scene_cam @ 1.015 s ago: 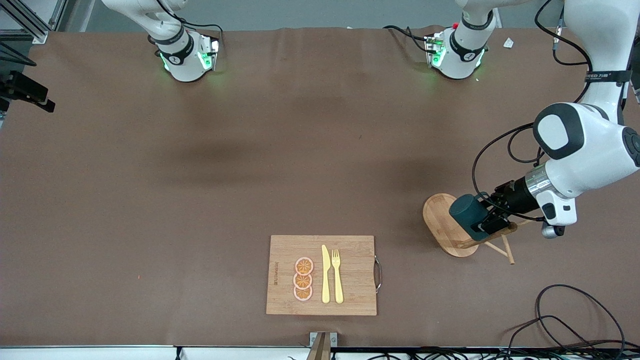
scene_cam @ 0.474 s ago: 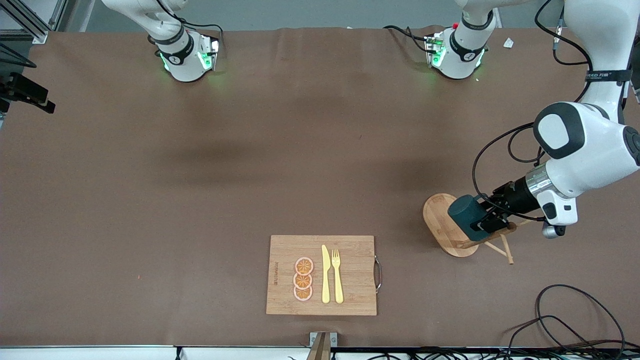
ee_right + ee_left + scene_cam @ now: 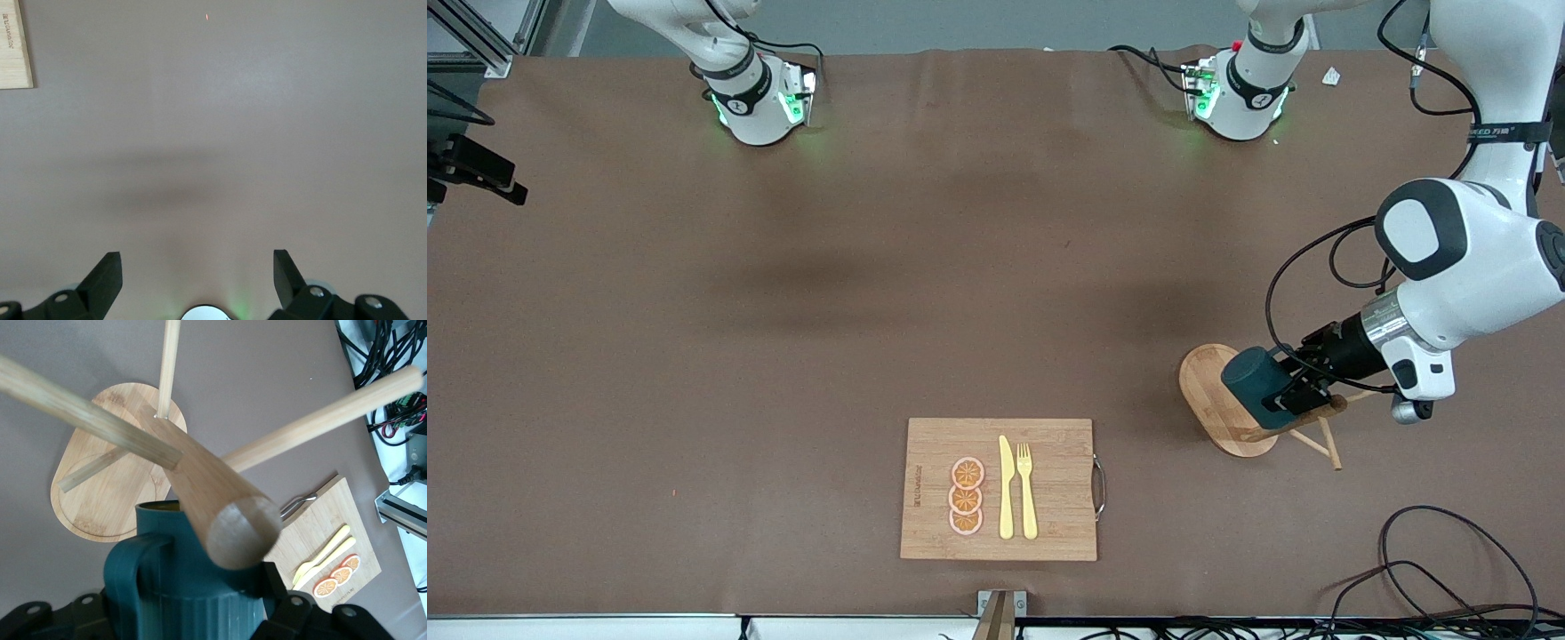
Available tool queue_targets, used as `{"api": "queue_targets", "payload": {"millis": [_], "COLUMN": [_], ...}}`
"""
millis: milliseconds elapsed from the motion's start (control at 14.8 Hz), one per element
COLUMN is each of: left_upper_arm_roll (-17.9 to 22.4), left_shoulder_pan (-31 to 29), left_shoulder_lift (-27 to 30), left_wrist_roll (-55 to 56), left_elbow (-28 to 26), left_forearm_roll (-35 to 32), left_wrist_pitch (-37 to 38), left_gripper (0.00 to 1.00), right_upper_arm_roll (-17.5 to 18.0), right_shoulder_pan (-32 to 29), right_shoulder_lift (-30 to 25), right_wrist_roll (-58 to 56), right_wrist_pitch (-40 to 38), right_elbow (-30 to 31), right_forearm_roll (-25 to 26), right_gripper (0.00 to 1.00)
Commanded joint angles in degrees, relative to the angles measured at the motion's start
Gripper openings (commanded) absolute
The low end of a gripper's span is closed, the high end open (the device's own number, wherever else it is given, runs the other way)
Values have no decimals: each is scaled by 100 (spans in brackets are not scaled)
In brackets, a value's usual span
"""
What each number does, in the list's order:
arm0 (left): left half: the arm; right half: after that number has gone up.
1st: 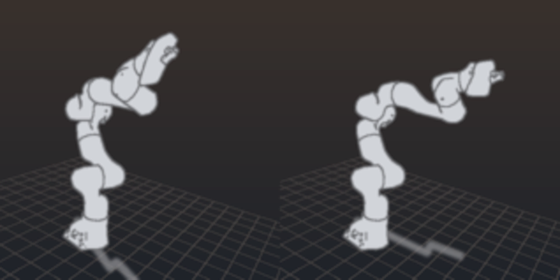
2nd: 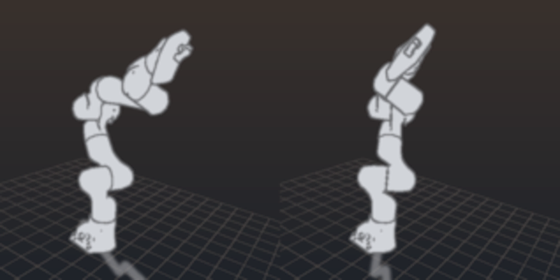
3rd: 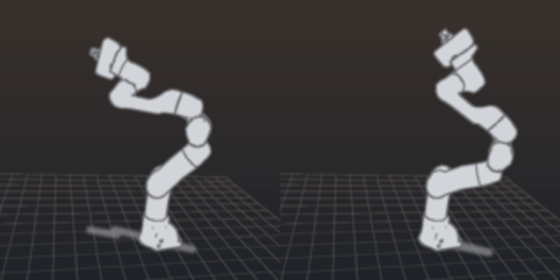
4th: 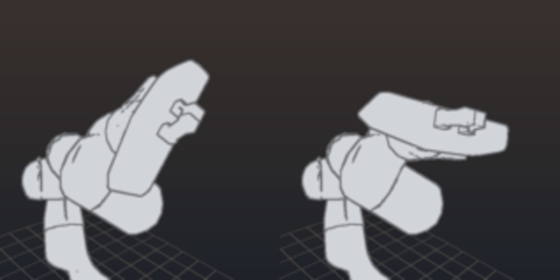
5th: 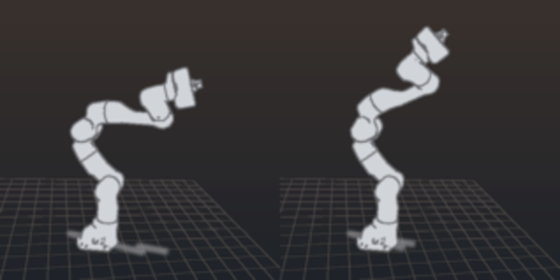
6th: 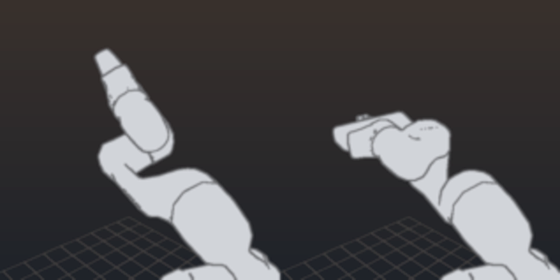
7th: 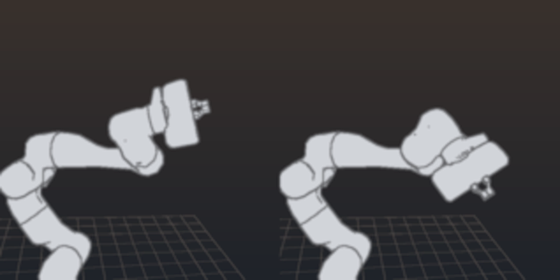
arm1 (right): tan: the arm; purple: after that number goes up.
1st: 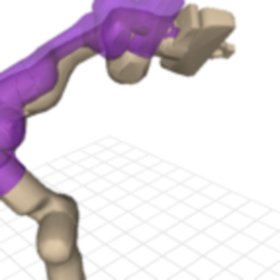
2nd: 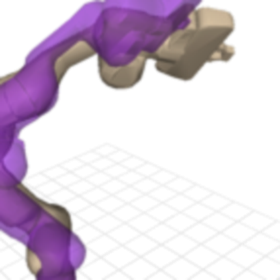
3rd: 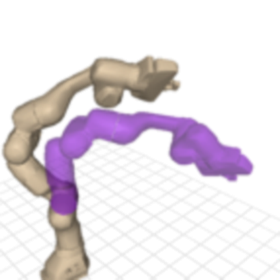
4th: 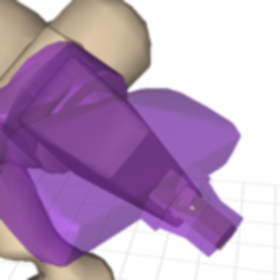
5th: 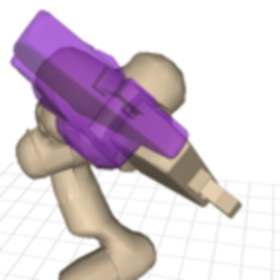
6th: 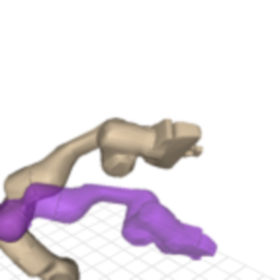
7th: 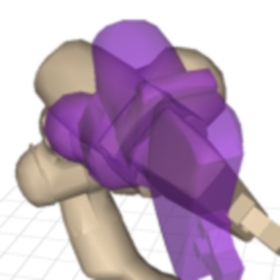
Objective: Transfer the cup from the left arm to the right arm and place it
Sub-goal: 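Close the left gripper on the teal mug's body on the stand, then lift the teal mug off the stand peg with the left gripper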
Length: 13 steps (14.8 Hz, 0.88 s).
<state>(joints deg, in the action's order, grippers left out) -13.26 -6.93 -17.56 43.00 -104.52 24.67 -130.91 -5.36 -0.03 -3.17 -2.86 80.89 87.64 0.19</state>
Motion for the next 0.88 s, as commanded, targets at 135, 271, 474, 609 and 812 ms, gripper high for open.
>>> {"api": "queue_targets", "payload": {"millis": [135, 271, 474, 609, 812], "left_upper_arm_roll": [-132, -150, -212, -212, -238], "left_shoulder_pan": [-27, -19, -27, -27, -19], "left_shoulder_lift": [244, 367, 464, 516, 657], "left_wrist_roll": [358, 604, 798, 877, 1166], "left_elbow": [63, 81, 63, 37, 37], "left_forearm_roll": [125, 125, 125, 125, 126], "left_wrist_pitch": [329, 548, 707, 856, 1111], "left_gripper": [64, 64, 65, 65, 65], "right_upper_arm_roll": [35, 35, 35, 35, 35], "right_shoulder_pan": [-59, -59, -50, -50, -41], "right_shoulder_lift": [-25, -25, -25, -25, -17], "right_wrist_roll": [-39, -39, -48, -48, -39], "right_wrist_pitch": [102, 111, 172, 172, 225], "right_elbow": [25, 25, 25, 25, 25], "right_forearm_roll": [69, 86, 78, 78, 69], "right_gripper": [100, 100, 100, 100, 100]}}
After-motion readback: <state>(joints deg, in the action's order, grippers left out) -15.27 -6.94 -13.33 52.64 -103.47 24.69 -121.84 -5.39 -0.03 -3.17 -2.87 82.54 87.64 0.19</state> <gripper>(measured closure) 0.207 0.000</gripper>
